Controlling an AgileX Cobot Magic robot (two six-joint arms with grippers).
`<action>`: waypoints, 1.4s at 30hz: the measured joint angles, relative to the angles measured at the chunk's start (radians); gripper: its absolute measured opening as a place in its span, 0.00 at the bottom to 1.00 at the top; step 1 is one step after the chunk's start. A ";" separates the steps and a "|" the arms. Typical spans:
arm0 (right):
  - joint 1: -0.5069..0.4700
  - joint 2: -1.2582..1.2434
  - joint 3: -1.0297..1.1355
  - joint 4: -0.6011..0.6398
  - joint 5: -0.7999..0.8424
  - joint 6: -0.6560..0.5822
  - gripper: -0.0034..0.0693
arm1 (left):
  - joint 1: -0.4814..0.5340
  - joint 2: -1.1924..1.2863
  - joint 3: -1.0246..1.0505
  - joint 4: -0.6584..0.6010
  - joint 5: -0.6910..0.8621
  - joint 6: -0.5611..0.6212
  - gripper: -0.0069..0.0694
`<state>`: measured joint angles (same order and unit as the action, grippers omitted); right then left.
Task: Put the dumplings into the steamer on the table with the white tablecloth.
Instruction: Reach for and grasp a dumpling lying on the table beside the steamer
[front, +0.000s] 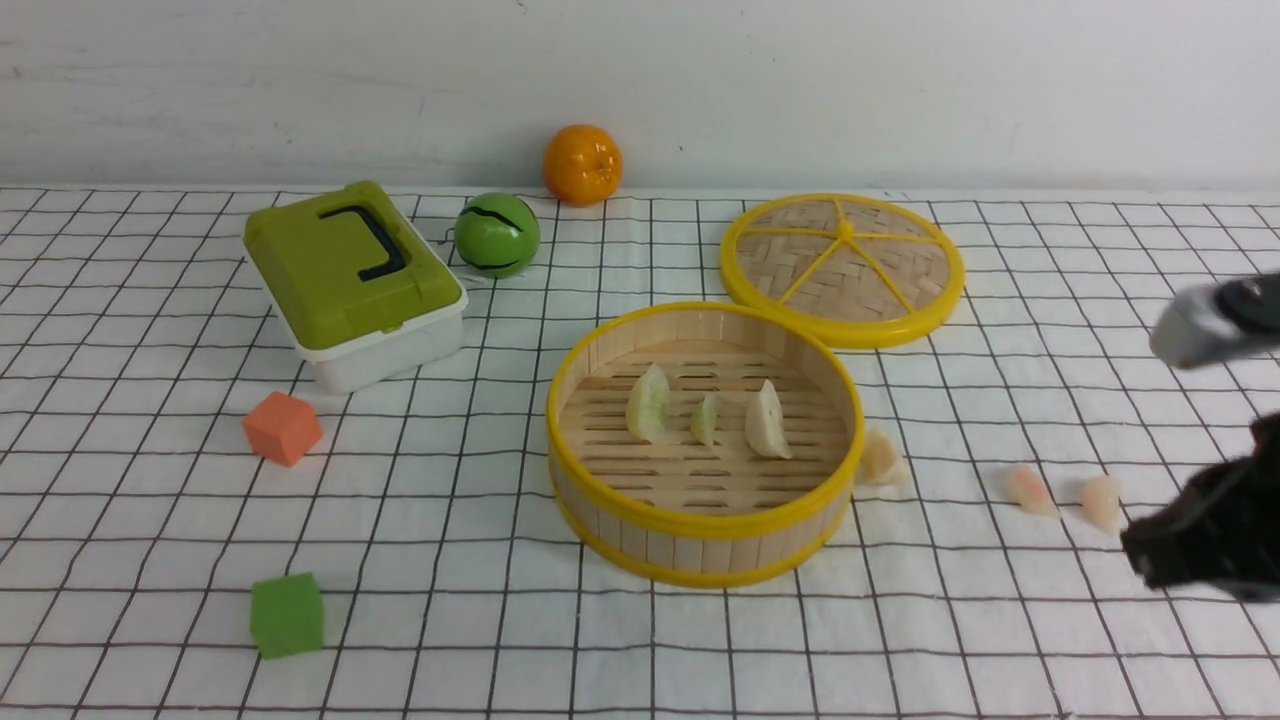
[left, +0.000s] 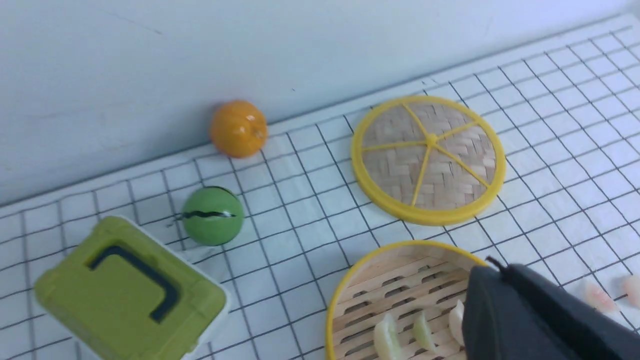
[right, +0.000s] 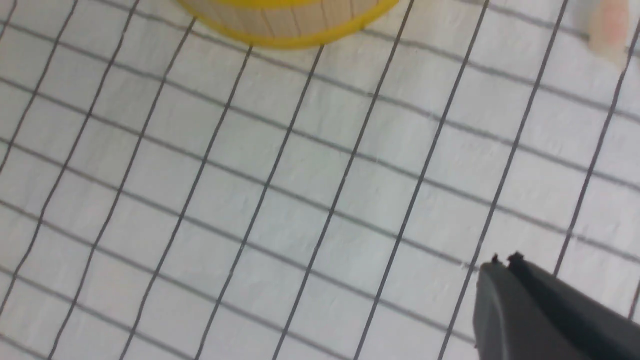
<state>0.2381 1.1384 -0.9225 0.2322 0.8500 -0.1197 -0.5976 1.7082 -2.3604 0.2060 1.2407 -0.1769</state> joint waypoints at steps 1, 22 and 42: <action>0.000 0.037 -0.040 -0.031 -0.008 0.020 0.03 | 0.000 -0.061 0.051 0.012 0.000 0.000 0.07; -0.173 0.723 -0.404 -0.079 -0.082 0.036 0.57 | 0.000 -0.966 1.491 0.115 -0.023 -0.225 0.07; -0.197 0.863 -0.436 0.004 -0.180 0.007 0.28 | 0.000 -0.995 1.761 0.290 -0.241 -0.335 0.07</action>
<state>0.0416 2.0016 -1.3583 0.2364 0.6695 -0.1123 -0.5976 0.7131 -0.5991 0.4957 0.9999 -0.5115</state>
